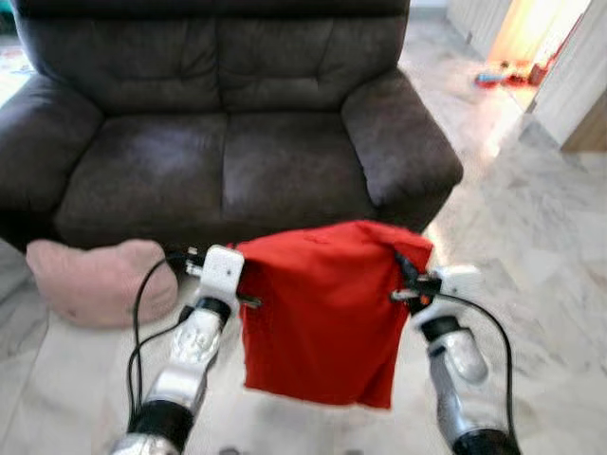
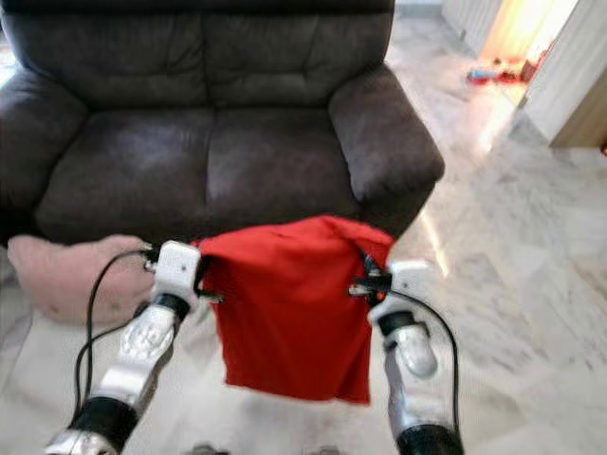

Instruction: Move the pillow to the sofa from floor

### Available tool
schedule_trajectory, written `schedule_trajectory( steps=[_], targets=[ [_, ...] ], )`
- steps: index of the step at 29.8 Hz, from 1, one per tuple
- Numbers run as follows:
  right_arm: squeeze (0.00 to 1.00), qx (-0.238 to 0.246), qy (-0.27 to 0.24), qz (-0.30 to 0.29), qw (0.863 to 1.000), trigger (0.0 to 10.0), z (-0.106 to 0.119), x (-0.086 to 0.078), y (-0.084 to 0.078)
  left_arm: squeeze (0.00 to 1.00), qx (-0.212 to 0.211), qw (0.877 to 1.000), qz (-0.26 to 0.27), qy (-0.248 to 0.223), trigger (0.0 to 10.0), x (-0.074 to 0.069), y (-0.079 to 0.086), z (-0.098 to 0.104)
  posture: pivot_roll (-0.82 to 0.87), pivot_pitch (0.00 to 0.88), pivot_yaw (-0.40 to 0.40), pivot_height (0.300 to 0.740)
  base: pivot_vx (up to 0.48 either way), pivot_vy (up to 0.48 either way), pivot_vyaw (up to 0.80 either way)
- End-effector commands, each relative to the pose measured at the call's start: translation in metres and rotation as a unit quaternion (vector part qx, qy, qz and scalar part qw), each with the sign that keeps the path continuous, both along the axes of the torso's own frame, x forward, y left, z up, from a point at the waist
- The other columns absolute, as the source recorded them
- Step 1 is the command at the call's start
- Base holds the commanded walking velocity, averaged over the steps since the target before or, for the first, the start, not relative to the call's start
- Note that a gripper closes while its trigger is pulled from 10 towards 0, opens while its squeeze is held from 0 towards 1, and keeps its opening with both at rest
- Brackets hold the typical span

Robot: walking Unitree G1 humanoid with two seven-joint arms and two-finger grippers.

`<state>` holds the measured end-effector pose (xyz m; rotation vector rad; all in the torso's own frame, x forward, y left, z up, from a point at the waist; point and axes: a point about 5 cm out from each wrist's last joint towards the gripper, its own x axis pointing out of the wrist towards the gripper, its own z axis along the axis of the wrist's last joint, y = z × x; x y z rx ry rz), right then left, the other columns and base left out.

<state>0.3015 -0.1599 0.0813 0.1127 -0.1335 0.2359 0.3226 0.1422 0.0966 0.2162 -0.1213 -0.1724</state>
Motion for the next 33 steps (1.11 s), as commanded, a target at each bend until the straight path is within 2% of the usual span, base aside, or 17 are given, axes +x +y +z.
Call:
schedule_trajectory(
  steps=[1,5,18,33],
  targets=[
    [0.0,-0.004,-0.021,-0.005,1.0,10.0,0.007,0.001,-0.004,0.0,-0.012,0.999,-0.003,-0.047,10.0,0.004,-0.005,0.019,-0.06,0.128,-0.016,0.74,0.0,0.0,0.79],
    [0.0,-0.003,-0.02,-0.005,1.0,10.0,0.007,0.001,-0.004,0.0,-0.016,0.999,-0.003,-0.047,10.0,0.005,-0.006,0.019,-0.06,0.129,-0.016,0.74,0.0,0.0,0.75],
    [0.0,0.003,-0.017,-0.012,1.0,10.0,0.007,0.002,-0.006,0.0,-0.024,0.998,-0.007,-0.064,10.0,0.005,-0.004,0.026,-0.06,0.127,-0.015,0.74,0.0,0.0,0.0],
    [0.0,0.006,-0.019,-0.021,1.0,10.0,0.009,0.005,-0.006,0.0,-0.014,0.997,-0.01,-0.075,10.0,0.002,-0.002,0.029,-0.06,0.106,-0.012,0.74,0.0,0.0,-0.05]
  ],
)
